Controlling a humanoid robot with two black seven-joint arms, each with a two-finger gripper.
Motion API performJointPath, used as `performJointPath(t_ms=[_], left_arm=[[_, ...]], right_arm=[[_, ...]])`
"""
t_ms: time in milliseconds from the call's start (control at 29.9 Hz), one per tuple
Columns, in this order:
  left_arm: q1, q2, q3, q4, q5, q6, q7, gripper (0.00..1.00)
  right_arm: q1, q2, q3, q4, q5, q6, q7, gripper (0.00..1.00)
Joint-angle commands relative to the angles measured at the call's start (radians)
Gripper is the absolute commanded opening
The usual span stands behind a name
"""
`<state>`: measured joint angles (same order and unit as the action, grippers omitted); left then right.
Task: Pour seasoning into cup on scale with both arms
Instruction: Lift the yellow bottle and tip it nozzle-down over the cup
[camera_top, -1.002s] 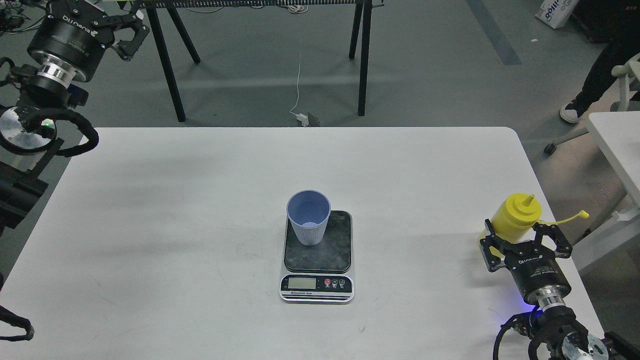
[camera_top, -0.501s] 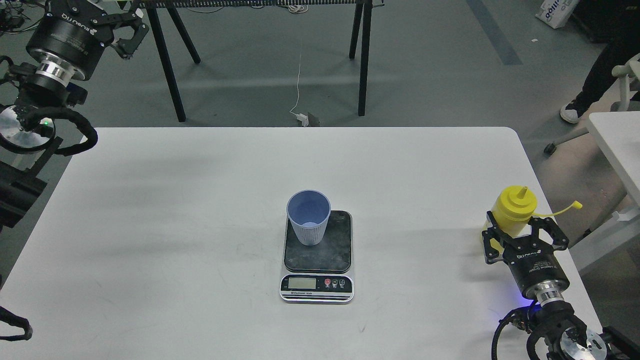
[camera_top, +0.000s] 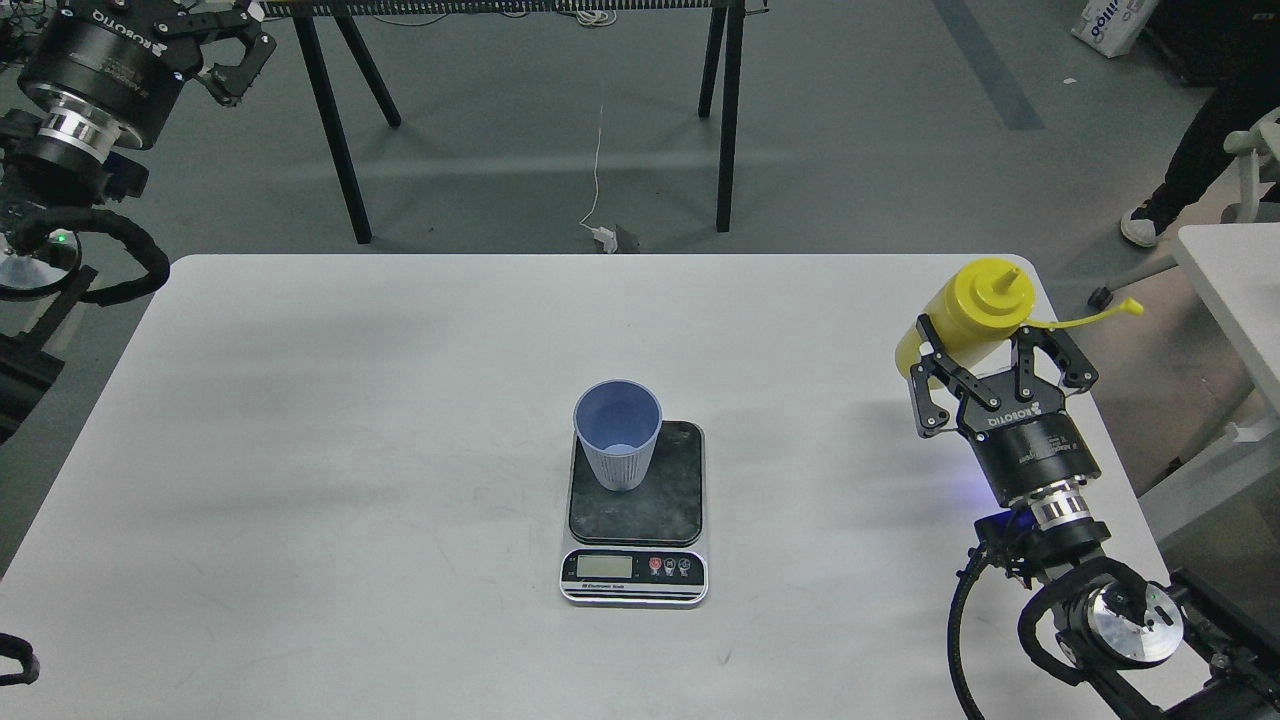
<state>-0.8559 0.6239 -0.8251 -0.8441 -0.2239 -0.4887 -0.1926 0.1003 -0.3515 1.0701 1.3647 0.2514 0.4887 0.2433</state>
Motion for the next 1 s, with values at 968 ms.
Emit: performJointPath(t_ms=[968], left_arm=[[0.006, 0.023, -0.005, 0.000, -0.002, 0.000, -0.011, 1.00]], right_arm=[[0.495, 0.098, -0.413, -0.041, -1.360, -0.599, 0.113, 0.52]])
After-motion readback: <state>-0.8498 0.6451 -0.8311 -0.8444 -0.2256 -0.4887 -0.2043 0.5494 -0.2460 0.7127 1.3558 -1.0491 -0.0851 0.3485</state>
